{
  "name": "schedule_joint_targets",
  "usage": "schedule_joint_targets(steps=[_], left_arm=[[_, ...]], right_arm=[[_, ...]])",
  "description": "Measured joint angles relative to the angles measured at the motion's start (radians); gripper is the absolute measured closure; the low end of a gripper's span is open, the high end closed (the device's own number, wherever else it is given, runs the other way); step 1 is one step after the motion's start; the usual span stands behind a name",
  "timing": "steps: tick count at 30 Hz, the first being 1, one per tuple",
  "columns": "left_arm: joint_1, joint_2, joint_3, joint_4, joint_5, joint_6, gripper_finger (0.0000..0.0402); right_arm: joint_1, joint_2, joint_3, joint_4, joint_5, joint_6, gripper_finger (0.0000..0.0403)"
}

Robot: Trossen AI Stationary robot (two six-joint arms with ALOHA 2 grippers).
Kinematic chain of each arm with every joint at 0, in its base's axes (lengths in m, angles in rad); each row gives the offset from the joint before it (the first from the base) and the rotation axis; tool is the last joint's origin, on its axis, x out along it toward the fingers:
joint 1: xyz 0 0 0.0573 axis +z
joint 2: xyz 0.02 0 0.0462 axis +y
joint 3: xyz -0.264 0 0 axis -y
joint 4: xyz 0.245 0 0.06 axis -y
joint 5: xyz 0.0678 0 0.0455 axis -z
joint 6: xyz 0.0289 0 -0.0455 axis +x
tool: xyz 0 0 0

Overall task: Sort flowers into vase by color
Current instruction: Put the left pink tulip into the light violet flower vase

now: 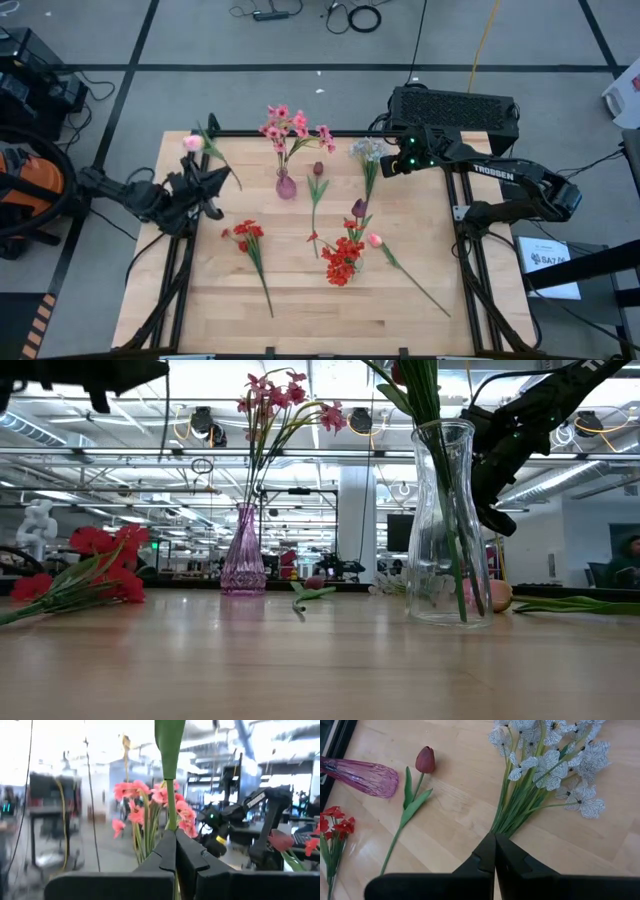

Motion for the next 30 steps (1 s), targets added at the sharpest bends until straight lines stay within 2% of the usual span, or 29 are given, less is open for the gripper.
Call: schedule_joint_targets(steps=[3,6,10,15,21,24,30], left_arm=[[0.071,0.017,-0.099,0.194,0.096,0.061,0.0402],[0.145,0.047,-0.144,0.327,0.184,0.051,0.0402],[0.246,0.106,-0.148,0.358,0.289,0.023,0.0402],[0.393,0.249,-0.137,0.384,0.417,-0.112,0.0402],[0.543,0.42,-0.137,0.629,0.559,-0.163,0.0401],[0.601,0.492,-0.133,0.677,0.654,-0.238,0.0401],[0.65,0.652,-0.056,0.709,0.756,-0.271,0.0402]], right_arm=[[0.0,0.0,0.0,0.0,-0.002,0.0,0.0403],[0.0,0.0,0.0,-0.001,-0.003,0.0,0.0403],[0.0,0.0,0.0,-0.001,-0.004,0.0,0.0403],[0.0,0.0,0.0,-0.001,-0.004,0.0,0.0403],[0.0,0.0,0.0,-0.001,-0.004,0.0,0.0403],[0.0,0.0,0.0,-0.001,-0.003,0.0,0.0403],[0.0,0.0,0.0,-0.001,-0.002,0.0,0.0403]])
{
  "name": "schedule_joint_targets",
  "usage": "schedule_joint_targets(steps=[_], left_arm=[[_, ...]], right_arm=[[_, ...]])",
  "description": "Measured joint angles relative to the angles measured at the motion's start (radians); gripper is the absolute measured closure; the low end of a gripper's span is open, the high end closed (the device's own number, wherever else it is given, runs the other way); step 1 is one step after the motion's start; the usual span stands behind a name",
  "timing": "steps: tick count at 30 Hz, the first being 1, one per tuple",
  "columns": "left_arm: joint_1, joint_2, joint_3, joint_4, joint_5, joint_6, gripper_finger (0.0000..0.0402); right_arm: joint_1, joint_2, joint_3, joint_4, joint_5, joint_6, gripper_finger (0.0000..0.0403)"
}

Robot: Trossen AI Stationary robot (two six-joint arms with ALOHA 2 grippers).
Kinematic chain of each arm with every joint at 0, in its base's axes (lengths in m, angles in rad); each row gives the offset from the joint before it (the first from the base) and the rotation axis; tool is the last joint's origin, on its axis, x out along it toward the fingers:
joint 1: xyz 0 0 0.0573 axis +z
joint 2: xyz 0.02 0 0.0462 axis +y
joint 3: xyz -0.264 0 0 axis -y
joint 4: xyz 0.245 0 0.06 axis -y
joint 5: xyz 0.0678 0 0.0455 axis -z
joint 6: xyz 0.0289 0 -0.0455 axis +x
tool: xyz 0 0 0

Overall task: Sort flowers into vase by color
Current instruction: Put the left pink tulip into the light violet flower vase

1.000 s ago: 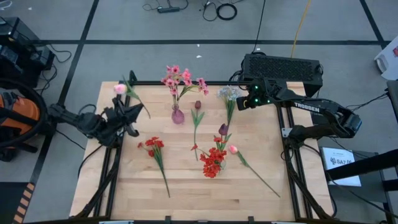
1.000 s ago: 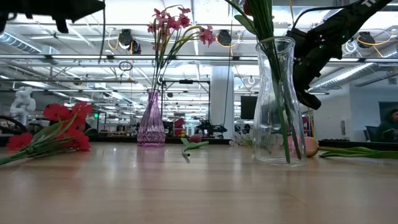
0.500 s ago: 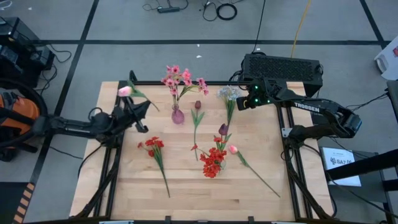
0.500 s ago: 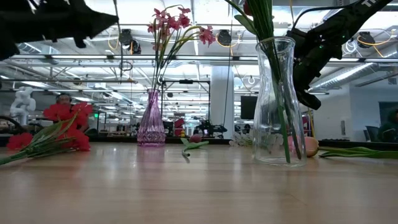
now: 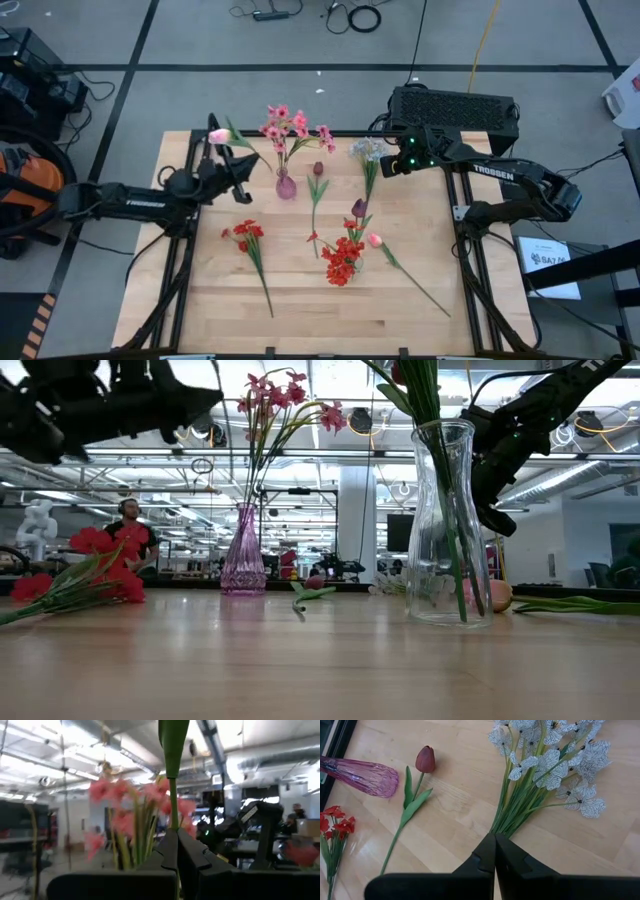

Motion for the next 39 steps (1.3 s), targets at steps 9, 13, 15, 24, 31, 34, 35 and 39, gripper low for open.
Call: schedule_joint_targets(steps=[9,13,15,24,31,34,35,39], left_arm=[[0.028,0.162,0.032,0.072,0.051,-0.008,0.0401],[0.029,0.222,0.032,0.14,0.053,-0.009,0.0401],[0.029,0.253,0.032,0.139,0.053,-0.009,0.0402],[0.029,0.359,0.032,0.175,0.053,0.0,0.0402],[0.049,0.393,0.032,0.164,0.053,0.0,0.0401],[0.06,0.398,0.031,0.133,0.051,0.0,0.0402],[0.062,0.398,0.031,0.136,0.051,0.001,0.0401],[0.068,0.398,0.031,0.133,0.052,0.002,0.0401]], right_arm=[[0.0,0.0,0.0,0.0,0.0,0.0,0.0403],[0.0,0.0,0.0,0.0,-0.001,0.0,0.0403],[0.0,0.0,0.0,0.0,-0.002,0.0,0.0403],[0.0,0.0,0.0,0.0,-0.005,0.0,0.0403],[0.0,0.0,0.0,-0.001,-0.007,0.01,0.0403],[0.0,0.0,0.0,-0.001,-0.007,0.011,0.0403],[0.0,0.0,0.0,-0.001,-0.007,0.011,0.0403],[0.0,0.0,0.0,-0.001,-0.007,0.011,0.0403]])
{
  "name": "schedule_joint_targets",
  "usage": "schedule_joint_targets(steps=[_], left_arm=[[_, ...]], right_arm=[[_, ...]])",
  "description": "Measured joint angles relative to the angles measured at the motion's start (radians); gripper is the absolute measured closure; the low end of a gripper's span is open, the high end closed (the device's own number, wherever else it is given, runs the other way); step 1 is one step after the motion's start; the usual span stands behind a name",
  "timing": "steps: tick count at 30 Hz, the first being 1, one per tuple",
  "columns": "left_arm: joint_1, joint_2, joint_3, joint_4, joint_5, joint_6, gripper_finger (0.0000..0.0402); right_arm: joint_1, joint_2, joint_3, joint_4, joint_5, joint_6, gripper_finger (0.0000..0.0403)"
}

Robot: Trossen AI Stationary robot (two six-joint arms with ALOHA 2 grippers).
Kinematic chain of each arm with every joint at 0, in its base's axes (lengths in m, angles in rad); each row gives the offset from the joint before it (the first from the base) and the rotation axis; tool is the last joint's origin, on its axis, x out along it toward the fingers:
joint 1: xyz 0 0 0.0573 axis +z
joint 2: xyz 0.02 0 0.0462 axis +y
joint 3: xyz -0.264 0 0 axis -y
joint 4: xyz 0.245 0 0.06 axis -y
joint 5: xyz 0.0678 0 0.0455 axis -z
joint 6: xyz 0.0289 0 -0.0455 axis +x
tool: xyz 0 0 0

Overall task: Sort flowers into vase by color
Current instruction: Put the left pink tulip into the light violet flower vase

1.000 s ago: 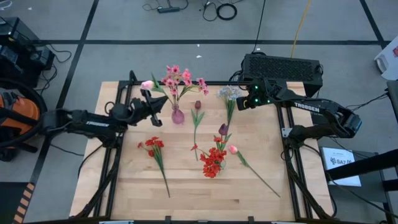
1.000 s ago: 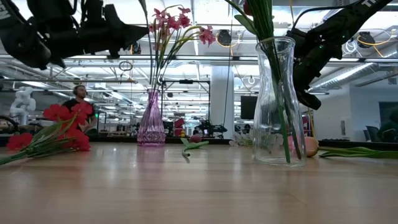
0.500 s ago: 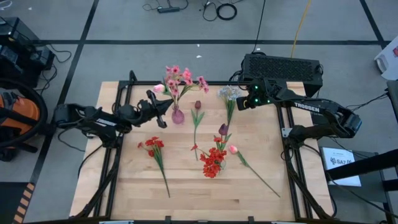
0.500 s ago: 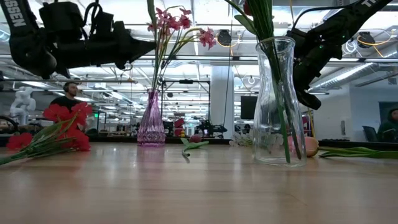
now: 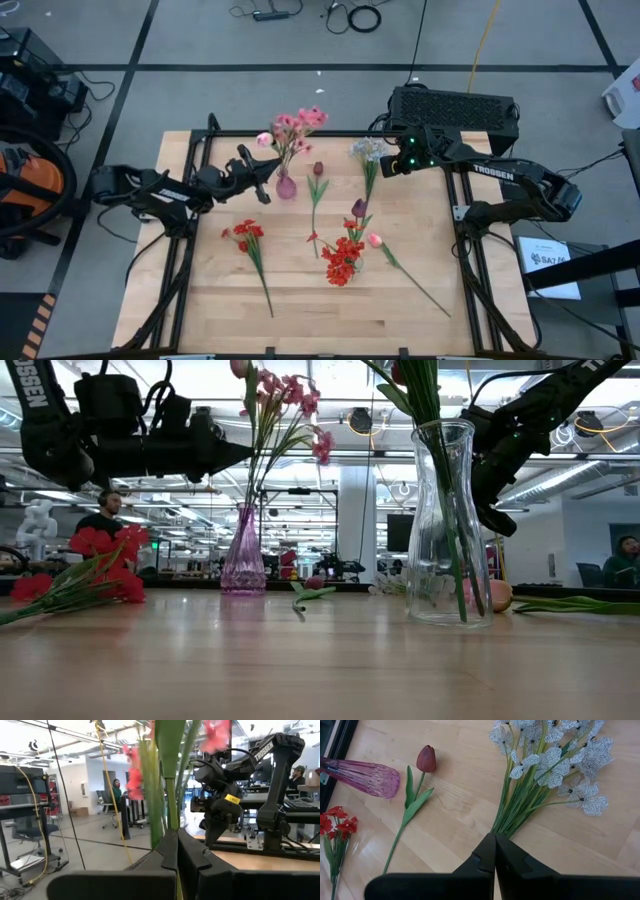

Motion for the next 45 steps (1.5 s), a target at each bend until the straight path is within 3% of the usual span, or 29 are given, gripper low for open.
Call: schedule_joint_targets(steps=[27,38,45], left_arm=[[-0.001,-0.001,-0.001,-0.222,-0.003,0.018,0.04],[-0.001,-0.001,-0.001,-0.258,-0.003,0.015,0.0366],[-0.001,-0.001,-0.001,-0.273,-0.003,-0.088,0.0337]], right_arm=[[0.0,0.0,0.0,0.0,0.004,0.008,0.0403],[0.0,0.0,0.0,0.0,0.004,0.008,0.0403],[0.0,0.0,0.0,0.001,0.004,0.02,0.0403]])
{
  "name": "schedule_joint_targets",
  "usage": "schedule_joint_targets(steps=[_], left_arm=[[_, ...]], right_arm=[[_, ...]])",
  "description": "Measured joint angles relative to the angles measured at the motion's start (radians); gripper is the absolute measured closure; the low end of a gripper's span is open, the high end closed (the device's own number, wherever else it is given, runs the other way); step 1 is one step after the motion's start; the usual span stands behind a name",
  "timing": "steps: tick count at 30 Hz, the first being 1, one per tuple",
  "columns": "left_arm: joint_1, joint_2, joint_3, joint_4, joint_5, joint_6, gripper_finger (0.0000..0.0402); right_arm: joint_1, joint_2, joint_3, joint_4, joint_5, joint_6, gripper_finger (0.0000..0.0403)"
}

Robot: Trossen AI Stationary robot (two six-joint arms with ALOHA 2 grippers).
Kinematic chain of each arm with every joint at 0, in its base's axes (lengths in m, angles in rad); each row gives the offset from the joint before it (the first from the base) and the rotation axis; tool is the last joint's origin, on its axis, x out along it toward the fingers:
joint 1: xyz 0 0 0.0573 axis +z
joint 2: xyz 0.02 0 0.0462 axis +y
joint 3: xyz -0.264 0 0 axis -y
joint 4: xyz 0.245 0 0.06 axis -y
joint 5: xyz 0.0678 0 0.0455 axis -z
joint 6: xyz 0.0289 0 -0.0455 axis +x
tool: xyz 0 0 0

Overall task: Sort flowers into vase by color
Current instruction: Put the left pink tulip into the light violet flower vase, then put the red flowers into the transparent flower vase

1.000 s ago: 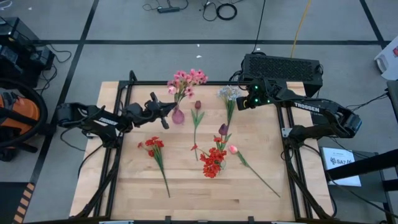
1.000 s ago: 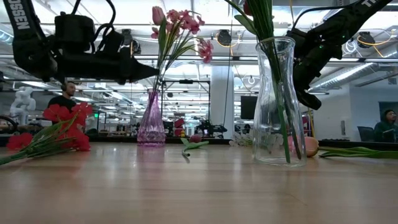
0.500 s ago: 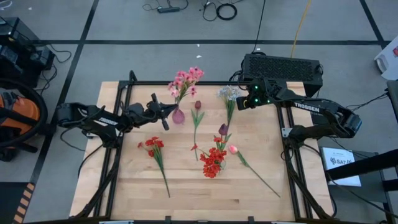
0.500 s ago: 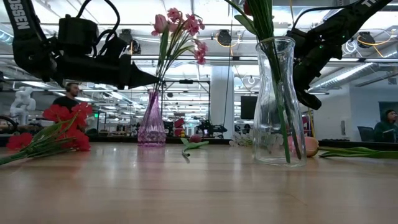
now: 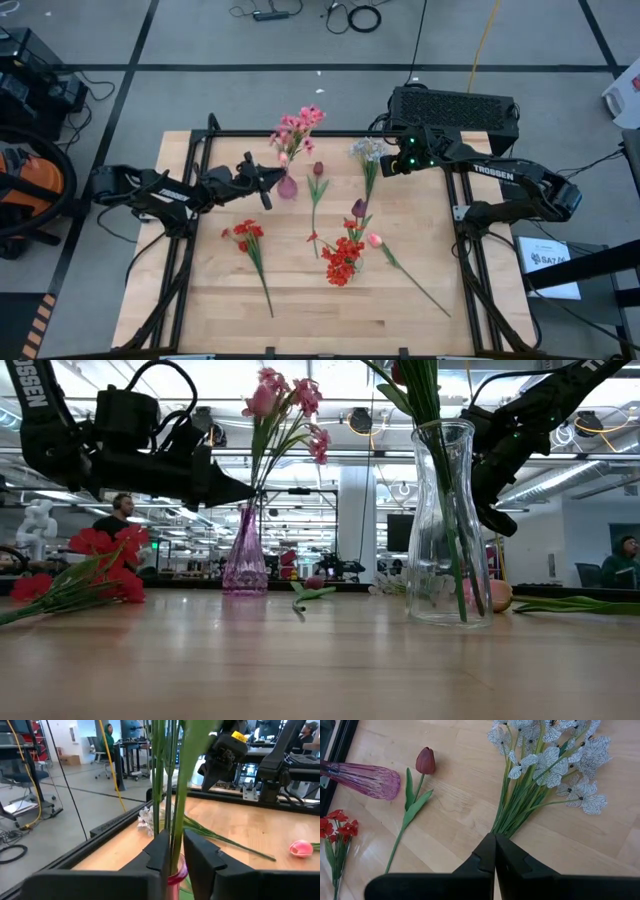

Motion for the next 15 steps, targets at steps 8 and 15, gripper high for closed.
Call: schedule_joint_targets(steps=[8,15], left_arm=[[0.0,-0.019,0.0,-0.015,0.0,-0.001,0.0277],[0.0,-0.053,0.0,-0.02,-0.002,0.0,0.0241]], right_arm=[[0.0,0.0,0.0,0.0,0.0,0.014,0.0403],[0.002,0.0,0.0,0.0,0.0,0.014,0.0403]])
